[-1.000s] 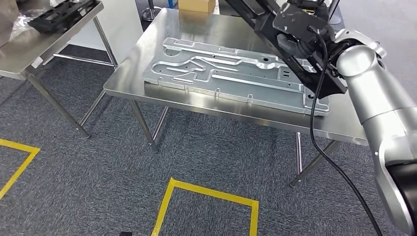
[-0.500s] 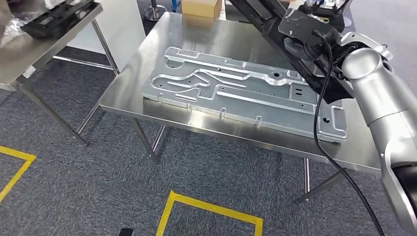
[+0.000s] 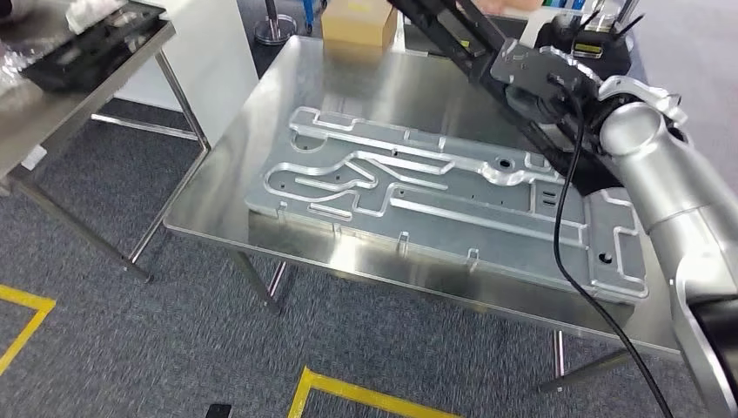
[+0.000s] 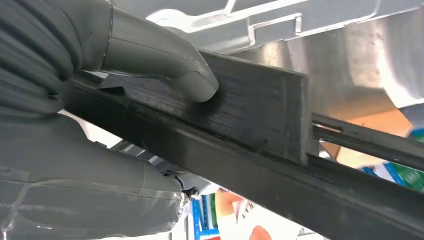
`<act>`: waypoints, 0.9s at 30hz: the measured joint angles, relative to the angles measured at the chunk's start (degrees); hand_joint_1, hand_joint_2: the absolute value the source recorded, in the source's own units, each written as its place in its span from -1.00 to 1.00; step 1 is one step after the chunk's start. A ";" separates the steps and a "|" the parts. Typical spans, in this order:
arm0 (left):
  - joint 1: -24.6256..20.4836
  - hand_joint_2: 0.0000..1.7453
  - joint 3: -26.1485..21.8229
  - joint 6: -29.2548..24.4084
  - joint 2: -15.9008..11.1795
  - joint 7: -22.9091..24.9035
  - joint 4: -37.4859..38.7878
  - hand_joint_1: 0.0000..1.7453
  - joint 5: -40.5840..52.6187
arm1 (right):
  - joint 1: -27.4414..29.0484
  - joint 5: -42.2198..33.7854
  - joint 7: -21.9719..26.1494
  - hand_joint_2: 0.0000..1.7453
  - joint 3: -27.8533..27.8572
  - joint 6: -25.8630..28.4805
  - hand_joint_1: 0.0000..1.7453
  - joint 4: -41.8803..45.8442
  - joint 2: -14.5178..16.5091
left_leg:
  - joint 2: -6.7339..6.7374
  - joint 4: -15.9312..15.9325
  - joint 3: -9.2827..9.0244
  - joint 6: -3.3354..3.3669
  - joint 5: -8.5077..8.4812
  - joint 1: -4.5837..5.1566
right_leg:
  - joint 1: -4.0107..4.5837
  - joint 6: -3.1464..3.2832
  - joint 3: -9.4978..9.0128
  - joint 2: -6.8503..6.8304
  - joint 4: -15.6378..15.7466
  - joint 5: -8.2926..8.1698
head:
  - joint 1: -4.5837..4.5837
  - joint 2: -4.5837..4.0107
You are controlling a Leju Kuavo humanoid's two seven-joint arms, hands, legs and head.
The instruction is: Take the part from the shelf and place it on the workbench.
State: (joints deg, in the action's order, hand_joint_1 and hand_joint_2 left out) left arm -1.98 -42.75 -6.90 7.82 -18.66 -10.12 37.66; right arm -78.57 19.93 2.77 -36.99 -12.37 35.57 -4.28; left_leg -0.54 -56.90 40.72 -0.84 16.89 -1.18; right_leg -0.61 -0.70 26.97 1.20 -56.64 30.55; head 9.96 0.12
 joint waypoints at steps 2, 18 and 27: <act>-0.10 1.00 -0.07 -0.03 -0.02 -0.03 0.00 -1.00 0.00 | -0.03 0.21 0.10 1.00 -0.08 0.13 1.00 -0.37 0.00 | -0.31 -0.03 0.10 0.18 0.38 0.05 | -0.06 -0.13 -0.19 -0.23 0.49 0.02 | 0.01 0.01; -0.31 1.00 -1.05 0.48 -0.02 0.05 0.00 -1.00 0.22 | 1.28 2.48 1.51 1.00 -0.99 1.77 1.00 -4.42 0.98 | -0.89 -0.09 -0.16 0.72 0.93 0.18 | -0.13 -0.69 -1.58 -0.54 2.33 0.92 | 0.03 0.01; -0.36 1.00 -1.06 1.00 -0.02 0.15 0.00 -1.00 0.54 | 2.36 5.50 1.51 1.00 -1.42 0.20 1.00 -5.64 1.12 | -0.89 -0.07 -0.25 0.71 0.94 0.17 | -0.10 -0.68 -1.66 -0.54 2.32 0.93 | 0.03 0.01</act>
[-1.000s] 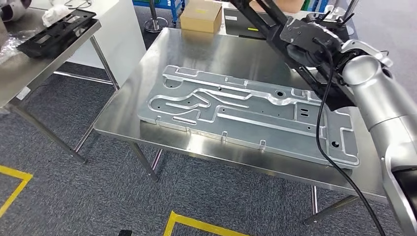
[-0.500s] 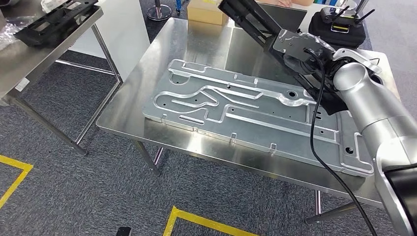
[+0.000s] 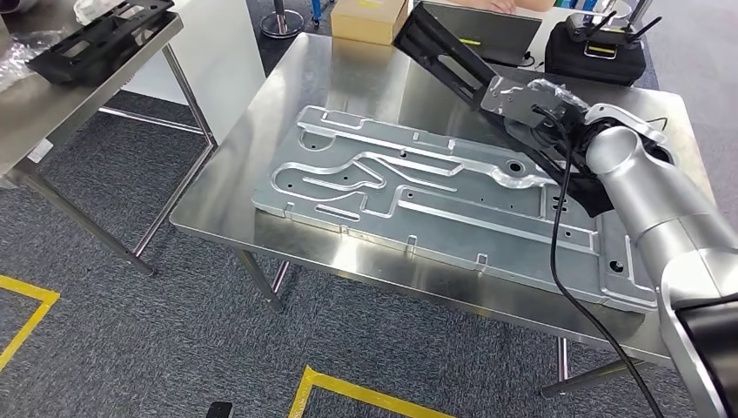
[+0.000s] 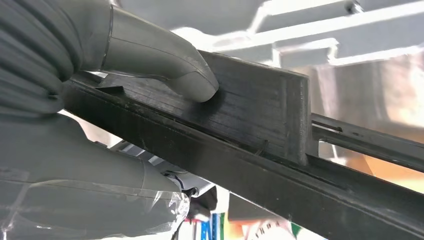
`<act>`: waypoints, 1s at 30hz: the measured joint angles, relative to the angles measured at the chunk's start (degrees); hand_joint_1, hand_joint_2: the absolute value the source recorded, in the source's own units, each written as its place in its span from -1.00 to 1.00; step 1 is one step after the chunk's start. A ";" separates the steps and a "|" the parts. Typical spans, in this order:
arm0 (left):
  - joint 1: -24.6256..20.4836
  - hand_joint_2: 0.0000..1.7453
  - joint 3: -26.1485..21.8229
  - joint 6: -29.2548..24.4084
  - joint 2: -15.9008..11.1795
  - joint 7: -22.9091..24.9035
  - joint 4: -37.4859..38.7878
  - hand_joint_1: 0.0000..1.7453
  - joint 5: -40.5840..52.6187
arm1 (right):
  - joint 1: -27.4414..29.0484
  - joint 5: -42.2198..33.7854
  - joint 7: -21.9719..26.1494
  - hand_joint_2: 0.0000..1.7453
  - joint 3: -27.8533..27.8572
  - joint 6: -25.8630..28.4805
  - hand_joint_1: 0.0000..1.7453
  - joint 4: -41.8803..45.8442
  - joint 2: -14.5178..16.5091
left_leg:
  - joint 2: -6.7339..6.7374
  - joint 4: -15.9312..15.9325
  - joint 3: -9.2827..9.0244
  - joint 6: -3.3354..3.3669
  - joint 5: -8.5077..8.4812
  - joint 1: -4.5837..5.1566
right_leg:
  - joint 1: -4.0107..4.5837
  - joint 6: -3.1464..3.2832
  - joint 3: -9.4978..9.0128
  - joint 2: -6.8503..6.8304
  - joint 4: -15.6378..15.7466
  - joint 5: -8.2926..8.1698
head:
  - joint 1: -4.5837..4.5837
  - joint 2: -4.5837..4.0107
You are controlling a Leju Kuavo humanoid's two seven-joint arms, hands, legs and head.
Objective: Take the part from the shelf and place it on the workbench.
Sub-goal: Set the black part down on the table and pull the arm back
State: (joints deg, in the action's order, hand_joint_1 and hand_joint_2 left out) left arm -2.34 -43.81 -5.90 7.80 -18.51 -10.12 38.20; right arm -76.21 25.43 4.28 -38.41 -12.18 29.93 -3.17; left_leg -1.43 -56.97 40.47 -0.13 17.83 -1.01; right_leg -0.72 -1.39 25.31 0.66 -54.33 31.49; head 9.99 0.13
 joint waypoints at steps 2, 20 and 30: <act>-0.05 1.00 0.00 0.20 0.00 0.01 0.00 -1.00 0.13 | 1.07 1.79 0.31 1.00 -0.63 -0.05 1.00 -0.56 0.29 | 0.01 0.01 -0.05 -0.01 0.01 0.00 | 0.01 0.00 -0.04 0.01 0.00 0.00 | 0.00 0.00; -0.36 1.00 -0.01 0.52 0.00 0.87 0.00 -1.00 1.08 | 9.80 9.16 2.02 1.00 -5.31 3.87 1.00 -6.76 3.13 | 0.01 0.01 -0.32 -0.02 0.02 -0.01 | -0.01 -0.02 -0.31 0.01 0.00 0.04 | 0.00 -0.01; -0.37 1.00 -0.04 0.52 0.00 1.35 0.00 -1.00 1.43 | 10.08 10.00 1.92 1.00 -5.57 3.89 1.00 -7.52 3.29 | 0.01 0.01 -0.46 -0.02 0.03 -0.01 | -0.01 -0.01 -0.44 0.00 0.00 0.04 | 0.00 -0.01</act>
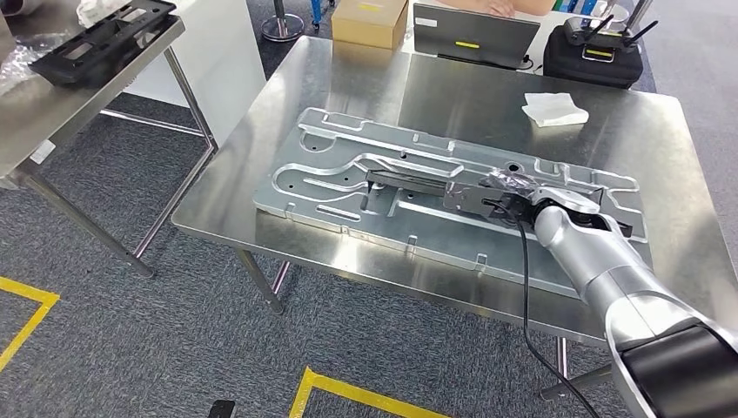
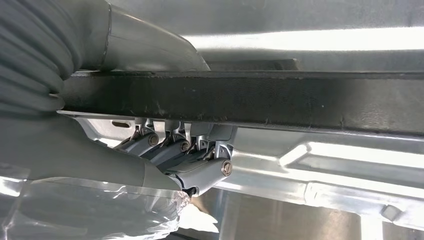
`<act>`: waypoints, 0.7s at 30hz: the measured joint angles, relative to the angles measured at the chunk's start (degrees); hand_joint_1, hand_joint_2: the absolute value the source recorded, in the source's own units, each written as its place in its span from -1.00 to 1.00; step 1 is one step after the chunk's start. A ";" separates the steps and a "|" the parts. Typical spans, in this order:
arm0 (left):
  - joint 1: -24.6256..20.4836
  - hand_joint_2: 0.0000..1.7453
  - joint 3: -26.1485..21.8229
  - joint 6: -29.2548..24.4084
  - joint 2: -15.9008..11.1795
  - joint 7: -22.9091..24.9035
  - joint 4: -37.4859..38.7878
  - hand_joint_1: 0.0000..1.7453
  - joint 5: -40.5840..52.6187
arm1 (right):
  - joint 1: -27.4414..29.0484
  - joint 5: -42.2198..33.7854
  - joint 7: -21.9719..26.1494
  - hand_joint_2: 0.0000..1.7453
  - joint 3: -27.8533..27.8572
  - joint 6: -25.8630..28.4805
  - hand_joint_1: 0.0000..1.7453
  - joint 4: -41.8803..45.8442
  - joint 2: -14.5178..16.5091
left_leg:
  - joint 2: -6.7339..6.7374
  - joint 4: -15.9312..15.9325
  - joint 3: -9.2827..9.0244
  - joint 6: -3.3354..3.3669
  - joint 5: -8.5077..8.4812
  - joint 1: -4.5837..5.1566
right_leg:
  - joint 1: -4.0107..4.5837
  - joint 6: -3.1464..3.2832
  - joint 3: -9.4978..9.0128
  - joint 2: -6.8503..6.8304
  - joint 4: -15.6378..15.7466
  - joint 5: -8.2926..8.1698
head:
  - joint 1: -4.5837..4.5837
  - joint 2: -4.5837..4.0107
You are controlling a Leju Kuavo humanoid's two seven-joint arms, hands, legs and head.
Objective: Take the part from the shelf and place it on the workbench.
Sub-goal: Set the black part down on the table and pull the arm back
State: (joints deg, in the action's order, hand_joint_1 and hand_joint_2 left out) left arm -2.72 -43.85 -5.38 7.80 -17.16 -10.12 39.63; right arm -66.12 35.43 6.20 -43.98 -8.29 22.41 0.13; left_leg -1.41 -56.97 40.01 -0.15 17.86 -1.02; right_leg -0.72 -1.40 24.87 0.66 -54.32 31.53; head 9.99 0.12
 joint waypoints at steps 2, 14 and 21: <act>-0.02 1.00 -0.02 -0.03 0.00 0.37 0.00 -1.00 0.35 | 0.64 0.54 0.02 1.00 0.00 0.52 1.00 -0.21 0.08 | 0.00 0.00 -0.05 0.00 0.01 0.00 | 0.00 0.00 -0.05 0.00 0.00 0.01 | 0.00 0.01; -0.16 -0.50 -0.46 -1.27 0.00 1.19 0.00 -1.00 0.44 | 2.88 2.03 0.91 1.00 0.05 1.69 -1.00 -1.67 0.64 | 0.02 0.00 -0.59 -0.04 0.21 0.01 | -0.02 0.03 -0.61 0.02 0.04 0.15 | 0.00 0.01; -0.19 -1.00 -1.96 -2.00 0.00 0.43 0.00 -1.00 0.33 | 4.08 -2.03 5.17 -1.00 4.14 6.14 -1.00 -1.40 1.42 | 0.09 -0.02 -0.71 -0.04 0.21 0.04 | -0.02 -0.03 -0.68 0.10 0.03 0.10 | 0.00 0.00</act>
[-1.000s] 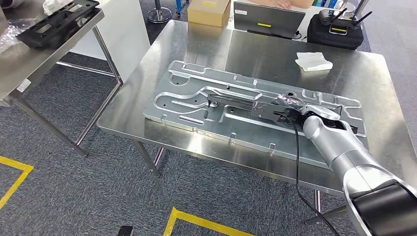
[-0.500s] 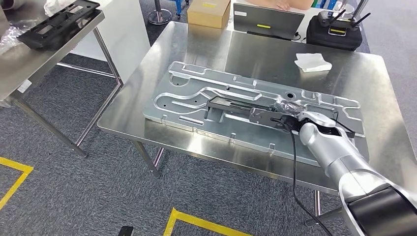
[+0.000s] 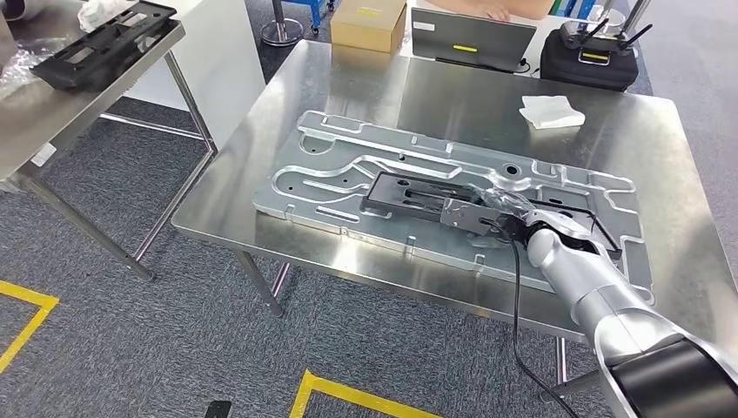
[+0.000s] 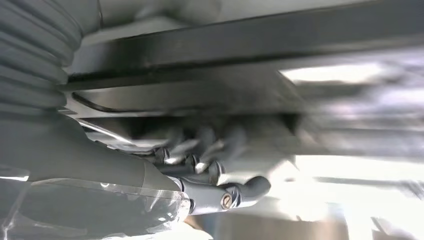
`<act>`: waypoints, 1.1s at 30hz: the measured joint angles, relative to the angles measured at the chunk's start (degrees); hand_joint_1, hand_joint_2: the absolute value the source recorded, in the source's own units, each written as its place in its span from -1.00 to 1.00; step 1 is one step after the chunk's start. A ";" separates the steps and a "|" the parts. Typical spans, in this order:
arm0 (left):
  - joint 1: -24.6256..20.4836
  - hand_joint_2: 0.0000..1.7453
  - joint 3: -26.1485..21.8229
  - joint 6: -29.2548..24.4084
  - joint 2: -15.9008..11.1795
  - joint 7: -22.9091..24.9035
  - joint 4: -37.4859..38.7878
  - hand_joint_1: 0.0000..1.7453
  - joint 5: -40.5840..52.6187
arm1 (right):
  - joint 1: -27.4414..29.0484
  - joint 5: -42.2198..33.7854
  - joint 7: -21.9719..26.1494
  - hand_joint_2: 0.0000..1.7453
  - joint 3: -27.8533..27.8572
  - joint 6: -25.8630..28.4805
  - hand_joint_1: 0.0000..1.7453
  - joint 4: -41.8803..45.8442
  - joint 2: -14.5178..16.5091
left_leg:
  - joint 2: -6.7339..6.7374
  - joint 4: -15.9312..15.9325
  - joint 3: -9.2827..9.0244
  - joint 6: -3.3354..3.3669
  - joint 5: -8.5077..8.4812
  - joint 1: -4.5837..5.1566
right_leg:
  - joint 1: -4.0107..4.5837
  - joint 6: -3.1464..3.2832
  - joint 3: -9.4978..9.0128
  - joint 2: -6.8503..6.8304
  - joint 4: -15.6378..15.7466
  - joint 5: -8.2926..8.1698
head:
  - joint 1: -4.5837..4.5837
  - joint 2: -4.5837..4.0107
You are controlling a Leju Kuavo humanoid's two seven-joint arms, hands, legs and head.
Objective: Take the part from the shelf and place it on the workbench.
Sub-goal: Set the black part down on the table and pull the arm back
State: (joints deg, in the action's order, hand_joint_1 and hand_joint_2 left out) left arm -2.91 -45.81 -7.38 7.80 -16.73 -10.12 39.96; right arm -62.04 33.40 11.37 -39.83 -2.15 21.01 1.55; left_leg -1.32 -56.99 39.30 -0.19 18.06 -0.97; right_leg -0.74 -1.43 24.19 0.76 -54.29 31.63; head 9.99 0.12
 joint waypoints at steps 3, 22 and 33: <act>0.04 -1.00 -0.63 0.17 0.02 -0.26 0.00 -1.00 0.05 | 0.31 -5.51 3.05 -1.00 5.20 0.78 -1.00 4.45 -0.21 | 0.00 0.00 0.01 -0.01 0.01 0.01 | -0.01 0.00 0.03 0.00 0.00 0.01 | 0.00 0.01; 0.92 -1.00 -3.97 -0.36 0.67 -1.97 0.00 -1.00 0.90 | 18.76 -40.20 12.37 1.00 38.45 -1.62 -1.00 75.16 -15.82 | -0.10 -0.04 0.10 0.18 0.43 0.20 | -0.19 0.02 0.00 -0.05 0.27 0.20 | 0.00 0.00; 0.87 -1.00 -7.29 -0.06 1.79 -3.84 -0.07 -1.00 -1.19 | 52.71 -29.92 26.12 -1.00 43.24 10.75 -1.00 95.25 -12.61 | 0.07 0.97 -1.94 1.60 1.83 -0.21 | -0.60 -1.13 0.14 -0.24 -3.60 4.39 | -0.01 0.00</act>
State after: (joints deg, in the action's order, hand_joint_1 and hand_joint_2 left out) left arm -2.04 -53.10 -7.44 9.59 -20.57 -10.19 38.77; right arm -9.33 3.48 37.49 3.40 8.60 116.26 -11.06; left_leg -1.25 -56.02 37.36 1.41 19.90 -1.19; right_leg -1.34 -2.56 24.33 0.52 -57.89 36.02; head 9.98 0.13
